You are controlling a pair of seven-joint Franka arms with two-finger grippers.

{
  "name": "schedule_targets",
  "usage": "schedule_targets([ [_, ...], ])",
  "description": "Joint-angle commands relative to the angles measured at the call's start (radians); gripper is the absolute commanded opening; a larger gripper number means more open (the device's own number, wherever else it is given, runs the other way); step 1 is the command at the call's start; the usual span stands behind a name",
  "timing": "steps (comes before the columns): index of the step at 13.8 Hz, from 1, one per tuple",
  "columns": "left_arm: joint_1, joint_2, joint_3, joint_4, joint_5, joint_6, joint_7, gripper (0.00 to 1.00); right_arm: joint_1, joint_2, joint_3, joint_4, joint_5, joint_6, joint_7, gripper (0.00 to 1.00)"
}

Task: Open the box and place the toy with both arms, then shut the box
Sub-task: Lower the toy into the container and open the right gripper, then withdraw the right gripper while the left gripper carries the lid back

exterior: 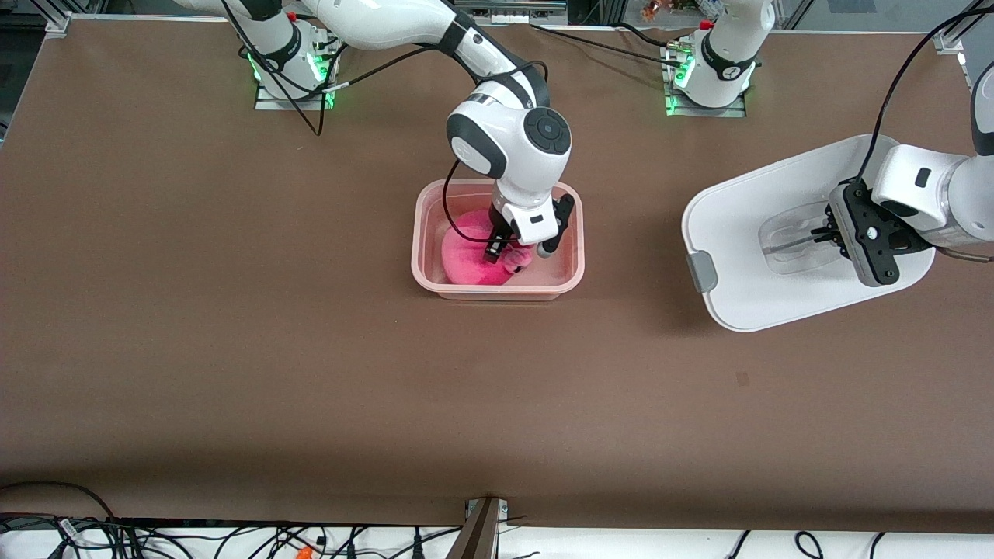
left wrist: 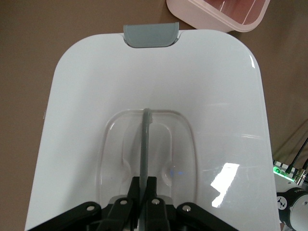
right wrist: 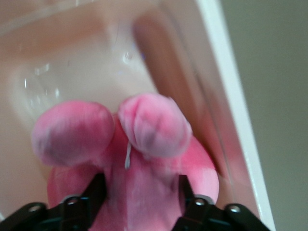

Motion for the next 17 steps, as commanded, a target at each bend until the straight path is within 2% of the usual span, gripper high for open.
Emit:
schedule_targets([
  [1, -0.007, 0.018, -0.004, 0.041, 0.007, -0.026, 0.008, 0.0, 0.019, 0.015, -0.002, 0.031, -0.005, 0.065, 0.128, 1.0],
  [5, -0.008, 0.018, -0.006, 0.041, 0.007, -0.025, 0.008, 0.0, 0.002, -0.054, -0.017, 0.034, -0.005, -0.004, 0.13, 1.0],
  [7, -0.008, 0.018, -0.007, 0.041, 0.007, -0.026, 0.008, 0.0, -0.047, -0.124, -0.061, 0.034, -0.004, -0.013, 0.137, 1.0],
  [8, -0.008, 0.018, -0.009, 0.041, 0.004, -0.026, 0.008, 0.0, -0.079, -0.165, -0.065, 0.034, -0.002, -0.016, 0.125, 1.0],
  [9, -0.008, 0.02, -0.009, 0.04, -0.005, -0.026, 0.01, 0.0, -0.11, -0.216, -0.063, 0.032, 0.018, -0.031, 0.124, 1.0],
  [11, -0.008, 0.043, -0.01, 0.043, -0.025, -0.025, 0.022, 0.0, -0.177, -0.303, -0.088, -0.003, 0.157, -0.122, 0.127, 1.0],
  [12, -0.01, 0.043, -0.015, 0.043, -0.05, -0.025, 0.025, 0.0, -0.205, -0.357, -0.115, -0.047, 0.226, -0.139, 0.124, 1.0],
  [15, -0.024, 0.047, -0.096, 0.027, -0.056, -0.005, 0.155, 0.0, -0.208, -0.544, -0.245, -0.217, 0.3, -0.168, 0.144, 1.0],
  [17, -0.027, 0.041, -0.157, 0.018, -0.083, 0.065, 0.151, 0.0, -0.251, -0.729, -0.267, -0.421, 0.305, -0.165, 0.218, 1.0],
])
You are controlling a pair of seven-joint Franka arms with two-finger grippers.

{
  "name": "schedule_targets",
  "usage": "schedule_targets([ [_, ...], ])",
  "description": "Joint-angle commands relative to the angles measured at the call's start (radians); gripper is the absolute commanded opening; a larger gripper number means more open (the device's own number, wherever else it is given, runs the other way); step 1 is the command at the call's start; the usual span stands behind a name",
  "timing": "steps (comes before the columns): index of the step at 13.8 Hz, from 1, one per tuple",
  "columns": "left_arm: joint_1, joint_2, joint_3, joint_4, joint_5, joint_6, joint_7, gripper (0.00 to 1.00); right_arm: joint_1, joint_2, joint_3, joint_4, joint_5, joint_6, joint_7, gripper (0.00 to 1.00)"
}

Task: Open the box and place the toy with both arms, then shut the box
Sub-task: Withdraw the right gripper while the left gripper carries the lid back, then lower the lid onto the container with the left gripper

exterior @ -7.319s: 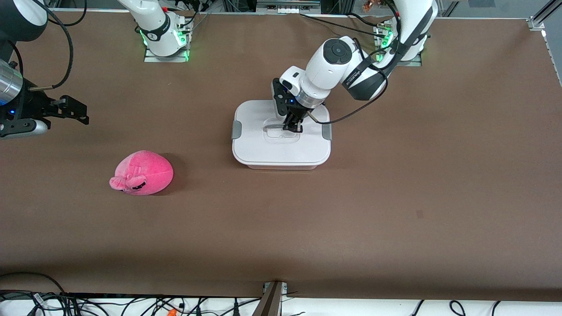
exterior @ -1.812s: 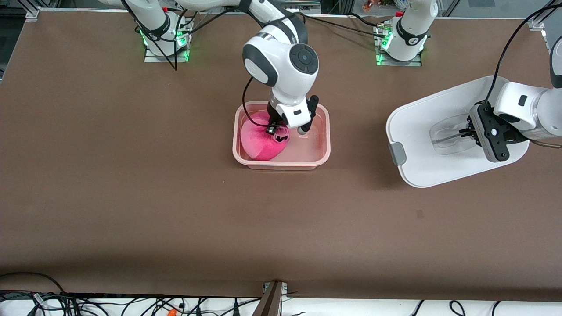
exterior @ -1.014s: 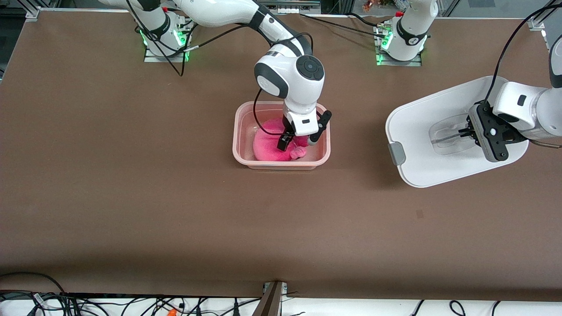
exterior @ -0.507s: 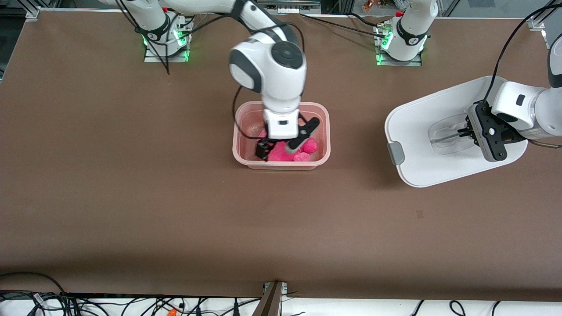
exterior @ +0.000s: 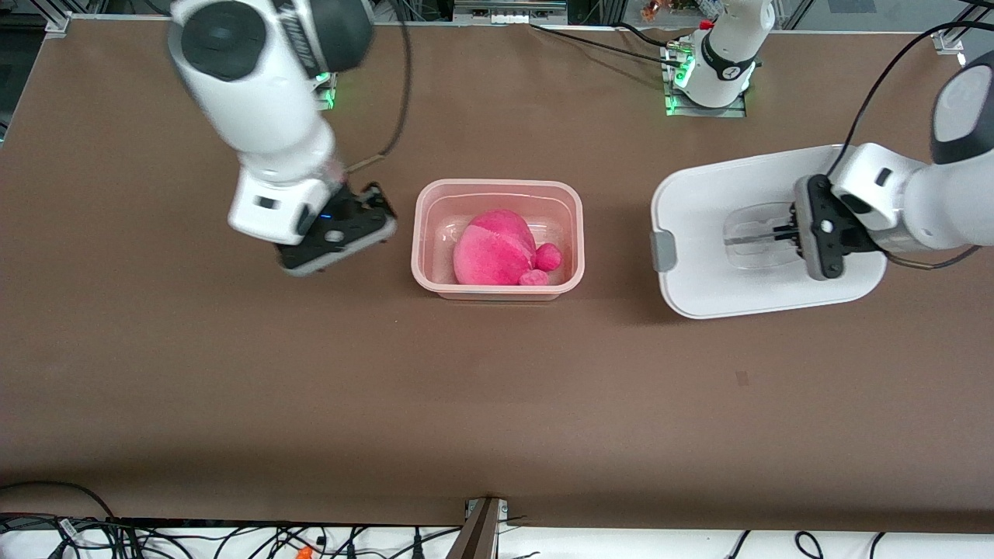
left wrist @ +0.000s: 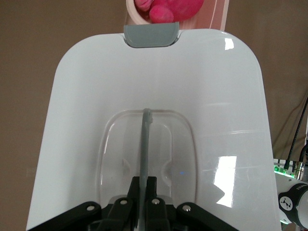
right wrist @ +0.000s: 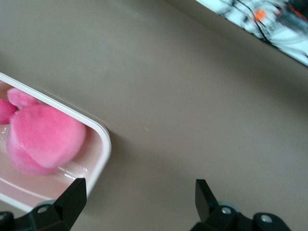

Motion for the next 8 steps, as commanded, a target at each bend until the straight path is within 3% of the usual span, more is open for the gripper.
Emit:
schedule_targets([
  [1, -0.013, 0.009, -0.073, -0.002, -0.062, 0.074, 0.024, 0.0, -0.068, -0.29, -0.01, -0.33, 0.02, 0.016, 0.092, 1.0],
  [4, -0.13, 0.125, -0.076, -0.01, -0.07, 0.134, -0.015, 0.0, -0.233, -0.351, 0.01, -0.371, 0.024, -0.065, 0.09, 1.0],
  [8, -0.264, 0.114, -0.081, -0.048, -0.052, 0.326, -0.015, 0.0, -0.414, -0.367, 0.09, -0.369, 0.028, -0.098, 0.09, 1.0],
])
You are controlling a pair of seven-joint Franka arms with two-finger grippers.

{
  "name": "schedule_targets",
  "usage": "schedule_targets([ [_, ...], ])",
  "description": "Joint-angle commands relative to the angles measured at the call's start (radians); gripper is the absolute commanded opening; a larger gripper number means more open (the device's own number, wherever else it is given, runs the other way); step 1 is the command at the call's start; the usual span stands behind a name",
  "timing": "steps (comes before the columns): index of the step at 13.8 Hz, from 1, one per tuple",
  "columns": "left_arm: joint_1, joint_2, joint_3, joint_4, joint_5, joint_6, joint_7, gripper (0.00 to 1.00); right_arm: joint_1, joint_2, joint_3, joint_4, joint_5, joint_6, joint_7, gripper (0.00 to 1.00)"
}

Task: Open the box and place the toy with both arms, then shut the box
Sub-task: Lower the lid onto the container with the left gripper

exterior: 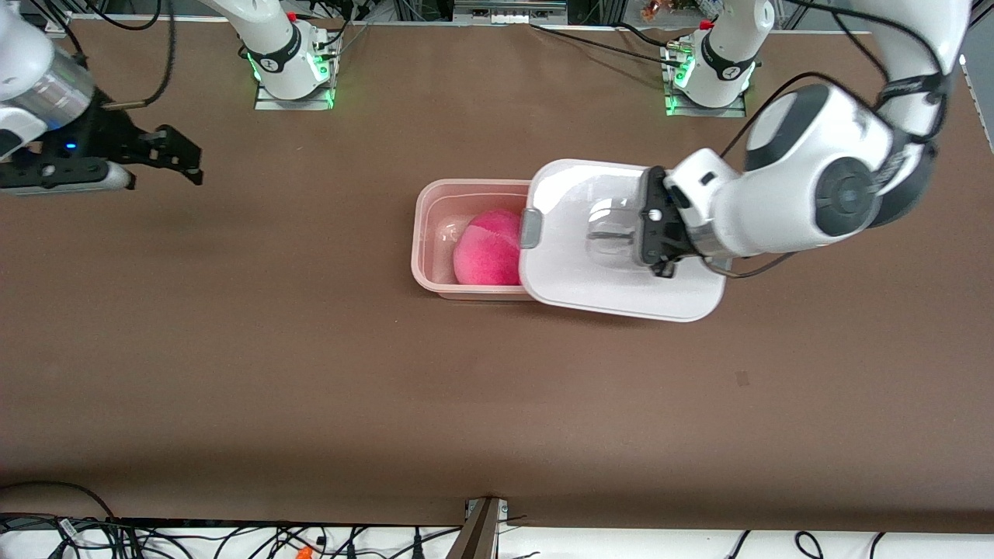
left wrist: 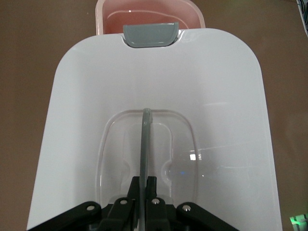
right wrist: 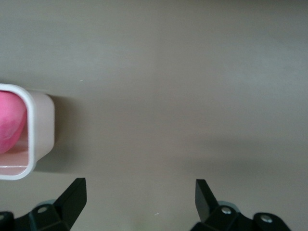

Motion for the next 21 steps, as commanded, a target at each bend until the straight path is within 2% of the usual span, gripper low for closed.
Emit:
schedule_targets([
  [1, -0.067, -0.064, -0.024, -0.073, 0.005, 0.154, -0.005, 0.0, -0.126, -0.024, 0.097, -0.022, 0.043, 0.001, 0.026, 1.0],
  [2, -0.072, -0.11, -0.045, -0.171, 0.004, 0.267, -0.007, 0.0, -0.128, -0.022, 0.094, -0.017, 0.078, -0.005, 0.033, 1.0],
  [4, -0.064, -0.201, -0.094, -0.384, -0.007, 0.51, -0.048, 0.0, -0.128, -0.021, 0.094, -0.017, 0.08, -0.001, 0.073, 1.0],
  [7, -0.113, -0.194, -0.128, -0.523, 0.007, 0.788, -0.137, 0.0, -0.13, -0.018, 0.094, -0.012, 0.071, 0.001, 0.075, 1.0],
  [8, -0.118, -0.186, -0.128, -0.541, 0.007, 0.834, -0.139, 0.0, -0.13, -0.013, 0.094, -0.009, 0.066, 0.005, 0.081, 1.0],
  [11, -0.121, -0.183, -0.128, -0.569, 0.03, 0.847, -0.146, 0.0, -0.128, 0.011, 0.1, 0.0, 0.052, 0.015, 0.064, 1.0],
  [14, -0.141, -0.131, -0.121, -0.563, 0.089, 0.85, -0.197, 0.0, -0.128, 0.031, 0.099, 0.049, 0.006, -0.002, 0.061, 1.0],
  [17, -0.142, -0.05, -0.118, -0.56, 0.115, 0.931, -0.205, 0.0, -0.127, 0.031, 0.097, 0.052, -0.017, -0.027, 0.041, 1.0],
  [21, -0.144, -0.035, -0.111, -0.56, 0.137, 0.951, -0.218, 0.0, -0.131, 0.041, 0.096, 0.052, -0.026, -0.03, 0.033, 1.0],
])
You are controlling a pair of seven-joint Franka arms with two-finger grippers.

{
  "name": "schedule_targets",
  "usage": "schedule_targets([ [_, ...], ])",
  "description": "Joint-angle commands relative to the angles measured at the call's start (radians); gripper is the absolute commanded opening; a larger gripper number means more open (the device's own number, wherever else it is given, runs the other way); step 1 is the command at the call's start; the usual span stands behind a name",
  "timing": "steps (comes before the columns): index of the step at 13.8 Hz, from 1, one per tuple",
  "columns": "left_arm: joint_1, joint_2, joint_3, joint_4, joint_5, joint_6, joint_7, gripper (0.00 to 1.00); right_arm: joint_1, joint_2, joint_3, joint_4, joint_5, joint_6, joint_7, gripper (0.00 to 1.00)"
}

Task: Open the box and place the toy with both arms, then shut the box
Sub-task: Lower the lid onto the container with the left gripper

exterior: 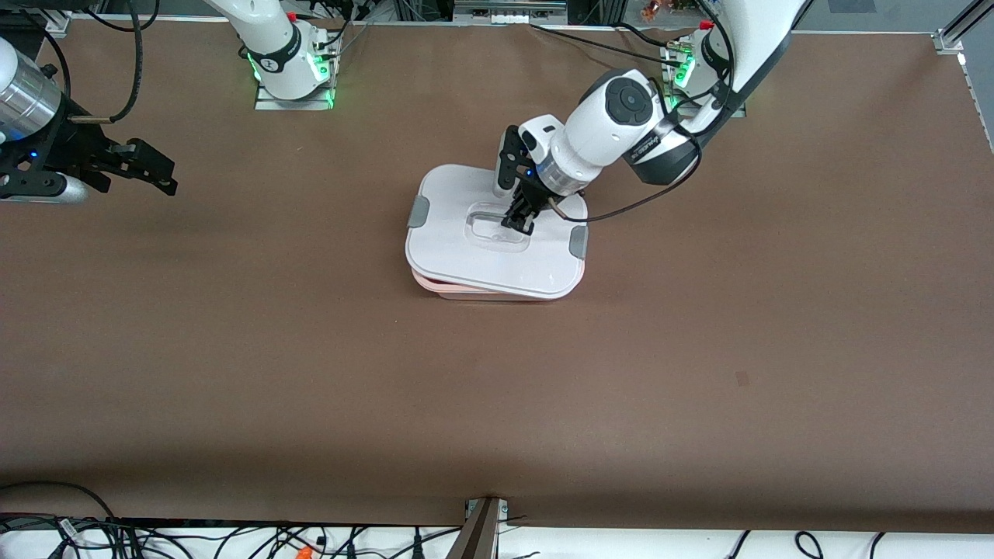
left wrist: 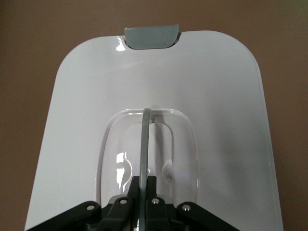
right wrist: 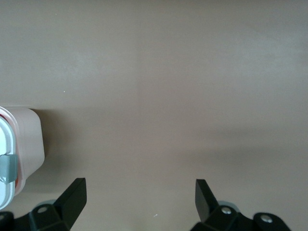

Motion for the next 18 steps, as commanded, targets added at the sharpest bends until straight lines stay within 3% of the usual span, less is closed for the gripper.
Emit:
schedule_targets([
  [1, -0.02, 0.001, 0.006, 0.007, 0.023, 0.014, -0.058, 0.0, -0.013, 0.011, 0.009, 0.024, -0.011, -0.023, -0.016, 1.0],
  [18, -0.032, 0.0, 0.023, -0.005, 0.026, 0.004, -0.214, 0.0, -0.007, 0.008, 0.018, 0.028, 0.001, -0.049, -0.004, 1.0],
])
